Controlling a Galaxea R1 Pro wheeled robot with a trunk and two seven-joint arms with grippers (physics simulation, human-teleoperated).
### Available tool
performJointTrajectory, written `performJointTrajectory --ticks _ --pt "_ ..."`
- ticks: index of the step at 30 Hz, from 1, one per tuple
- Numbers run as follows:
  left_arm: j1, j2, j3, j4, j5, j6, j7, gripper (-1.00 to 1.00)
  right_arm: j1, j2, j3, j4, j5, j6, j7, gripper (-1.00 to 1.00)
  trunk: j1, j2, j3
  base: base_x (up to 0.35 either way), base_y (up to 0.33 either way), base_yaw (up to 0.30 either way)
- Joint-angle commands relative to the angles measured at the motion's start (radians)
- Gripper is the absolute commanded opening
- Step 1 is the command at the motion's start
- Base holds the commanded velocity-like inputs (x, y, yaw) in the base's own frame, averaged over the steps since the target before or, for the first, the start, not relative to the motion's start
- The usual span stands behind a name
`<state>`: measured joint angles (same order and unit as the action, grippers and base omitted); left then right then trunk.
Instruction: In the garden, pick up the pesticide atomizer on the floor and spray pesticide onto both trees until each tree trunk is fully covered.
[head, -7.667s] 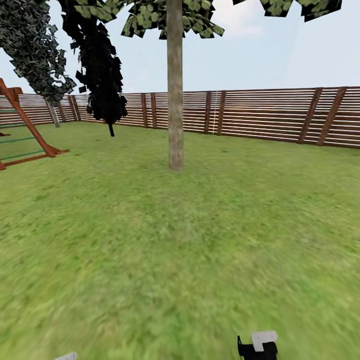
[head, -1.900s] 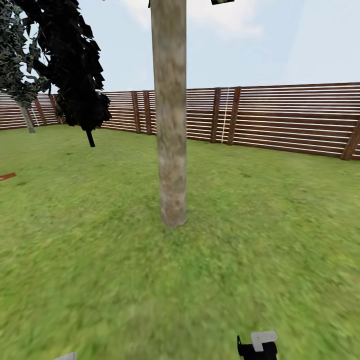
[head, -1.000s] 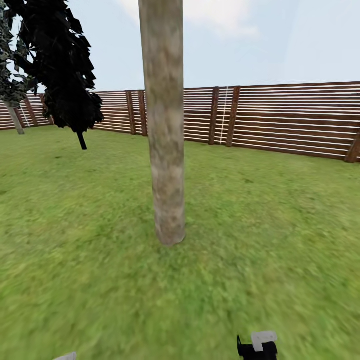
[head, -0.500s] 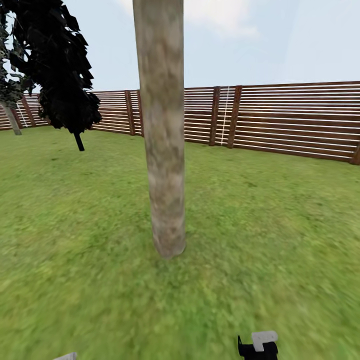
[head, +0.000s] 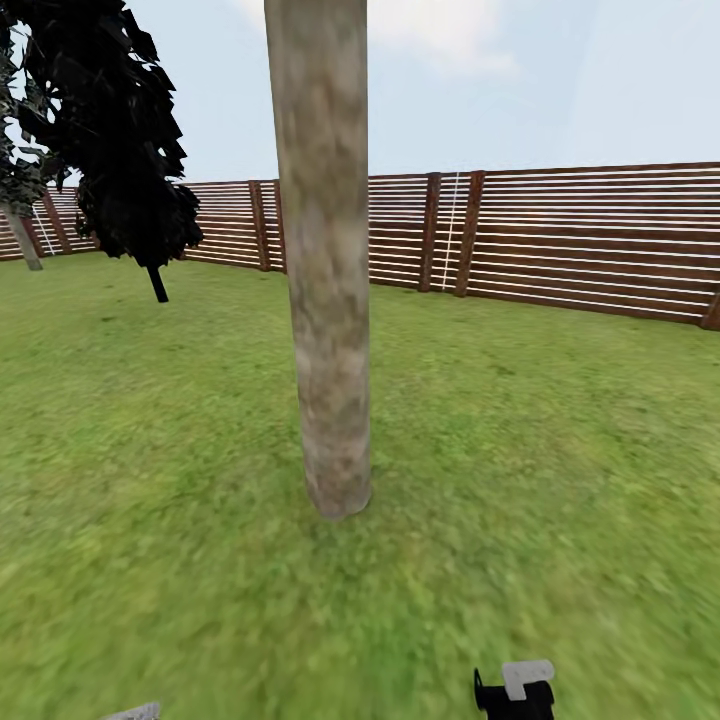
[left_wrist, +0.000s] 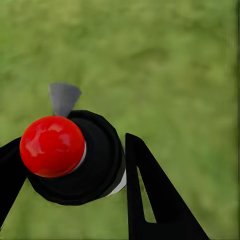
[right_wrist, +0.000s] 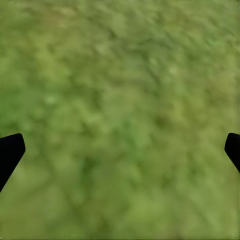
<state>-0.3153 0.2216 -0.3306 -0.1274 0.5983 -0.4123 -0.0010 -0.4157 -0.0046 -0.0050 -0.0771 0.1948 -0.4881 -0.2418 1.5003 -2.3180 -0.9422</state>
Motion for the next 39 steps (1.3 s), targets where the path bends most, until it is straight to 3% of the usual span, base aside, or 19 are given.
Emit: performJointTrajectory --ticks 1,3,7,9,10,11,13,14,16,17,21,26,28,29,31,35,39 --pt "-0.001 0.003 0.000 -0.002 -0.013 0.001 -0.001 -1.00 0.000 0.001 0.000 -0.008 0.000 -0.001 0.001 1.00 0.000 0.000 0.000 0.000 0.000 0.000" --pt "-0.009 0.009 0.000 -0.008 -0.051 0.000 -0.002 -1.00 0.000 0.001 0.001 -0.062 0.001 0.000 0.003 1.00 0.000 0.000 0.000 0.000 0.000 0.000" --pt "-0.060 0.029 0.000 -0.020 -0.215 -0.002 -0.012 -1.00 0.000 0.000 0.008 -0.242 0.031 0.002 0.053 1.00 0.000 0.000 0.000 0.000 0.000 0.000" --pt "-0.099 0.038 -0.001 -0.028 -0.354 -0.003 -0.061 -1.00 0.000 -0.005 0.020 -0.295 0.107 0.002 0.171 1.00 0.000 0.000 0.000 0.000 0.000 0.000" --pt "-0.109 0.040 -0.001 -0.035 -0.406 -0.002 -0.094 -1.00 -0.001 -0.006 0.023 -0.307 0.139 0.002 0.216 1.00 0.000 0.000 0.000 0.000 0.000 0.000" --pt "-0.124 0.041 -0.001 -0.051 -0.496 0.001 -0.162 -1.00 -0.004 -0.007 0.024 -0.318 0.200 0.002 0.289 1.00 0.000 0.000 0.000 0.000 0.000 0.000" --pt "-0.144 0.042 0.000 -0.068 -0.607 0.008 -0.257 -1.00 -0.013 -0.007 0.026 -0.325 0.278 0.003 0.370 1.00 0.000 0.000 0.000 0.000 0.000 0.000" --pt "-0.163 0.041 0.000 -0.074 -0.681 0.013 -0.331 -1.00 -0.026 -0.007 0.027 -0.327 0.336 0.003 0.426 1.00 0.000 0.000 0.000 0.000 0.000 0.000" --pt "-0.196 0.041 0.001 -0.079 -0.786 0.026 -0.458 -1.00 -0.048 -0.001 0.028 -0.329 0.422 0.003 0.538 1.00 0.000 0.000 0.000 0.000 0.000 0.000" --pt "-0.209 0.041 0.001 -0.080 -0.822 0.040 -0.511 -1.00 -0.058 0.002 0.028 -0.330 0.443 0.003 0.592 1.00 0.000 0.000 0.000 0.000 0.000 0.000" --pt "-0.248 0.040 0.001 -0.084 -0.910 0.099 -0.612 -1.00 -0.092 0.047 0.029 -0.331 0.465 0.004 0.714 1.00 0.000 0.000 0.000 0.000 0.000 0.000" --pt "-0.258 0.038 -0.001 -0.085 -0.948 0.108 -0.626 -1.00 -0.109 0.058 0.030 -0.331 0.468 0.005 0.822 1.00 0.000 0.000 0.000 0.000 0.000 0.000" --pt "-0.259 0.032 -0.001 -0.085 -0.989 0.108 -0.627 -1.00 -0.111 0.058 0.030 -0.331 0.468 0.005 0.842 1.00 0.000 0.000 0.000 0.000 0.000 0.000" --pt "-0.259 0.030 0.000 -0.084 -1.012 0.109 -0.628 -1.00 -0.111 0.058 0.030 -0.331 0.468 0.005 0.847 -1.00 0.000 0.000 0.000 0.000 0.000 0.000" --pt "-0.259 0.027 0.000 -0.084 -1.036 0.111 -0.628 -1.00 -0.112 0.058 0.030 -0.330 0.468 0.005 0.851 -1.00 0.000 0.000 0.000 0.000 0.000 0.000" --pt "-0.259 0.021 0.001 -0.085 -1.044 0.112 -0.627 -1.00 -0.112 0.060 0.030 -0.329 0.468 0.005 0.858 -1.00 0.000 0.000 0.000 0.000 0.000 0.000" --pt "-0.259 -0.012 0.000 -0.086 -1.053 0.112 -0.626 -1.00 -0.112 0.079 0.033 -0.328 0.470 0.005 0.873 -1.00 0.000 0.000 0.000 0.000 0.000 0.000"
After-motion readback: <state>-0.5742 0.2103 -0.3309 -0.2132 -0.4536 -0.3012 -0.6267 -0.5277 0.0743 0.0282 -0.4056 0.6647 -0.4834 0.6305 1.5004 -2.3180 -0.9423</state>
